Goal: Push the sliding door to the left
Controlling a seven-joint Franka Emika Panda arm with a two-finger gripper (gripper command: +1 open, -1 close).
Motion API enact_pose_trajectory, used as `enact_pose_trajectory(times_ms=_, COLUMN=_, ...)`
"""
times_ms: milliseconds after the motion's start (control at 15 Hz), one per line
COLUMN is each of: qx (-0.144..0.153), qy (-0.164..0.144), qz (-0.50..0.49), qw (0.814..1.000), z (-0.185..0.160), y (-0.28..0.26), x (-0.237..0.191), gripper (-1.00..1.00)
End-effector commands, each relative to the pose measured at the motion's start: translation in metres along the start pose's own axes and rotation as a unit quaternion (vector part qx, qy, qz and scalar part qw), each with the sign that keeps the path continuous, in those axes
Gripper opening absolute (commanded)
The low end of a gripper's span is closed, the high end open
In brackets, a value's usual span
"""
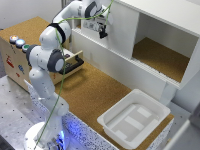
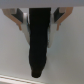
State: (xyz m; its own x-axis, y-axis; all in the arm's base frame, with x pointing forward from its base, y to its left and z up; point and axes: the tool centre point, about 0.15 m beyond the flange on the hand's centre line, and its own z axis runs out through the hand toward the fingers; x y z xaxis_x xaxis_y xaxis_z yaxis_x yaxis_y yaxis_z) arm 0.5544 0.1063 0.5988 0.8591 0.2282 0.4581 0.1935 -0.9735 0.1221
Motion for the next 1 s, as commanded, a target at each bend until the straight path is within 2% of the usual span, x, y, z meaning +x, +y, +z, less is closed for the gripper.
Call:
enact_pose_trajectory(times_ms=0, qx=-0.039, qy=0.021, qz=-0.052, qw=0.998, z=0.048, y=-0.036, x=0.041, gripper=-1.00)
enact_pose_trajectory(times_ms=800, qx=-0.022, qy=0.032, qz=-0.099, qw=0.994, z=0.041, y=-0.073, x=0.046, gripper=-1.00)
enact_pose_trajectory(times_ms=867, qx=-0.021, qy=0.034, qz=-0.096, qw=0.995, z=0.037, y=-0.073, x=0.046, gripper=1.00)
enact_pose_trajectory(times_ms=933, qx=-0.022, qy=0.036, qz=-0.091, qw=0.995, z=0.033, y=-0.071, x=0.045, gripper=1.00)
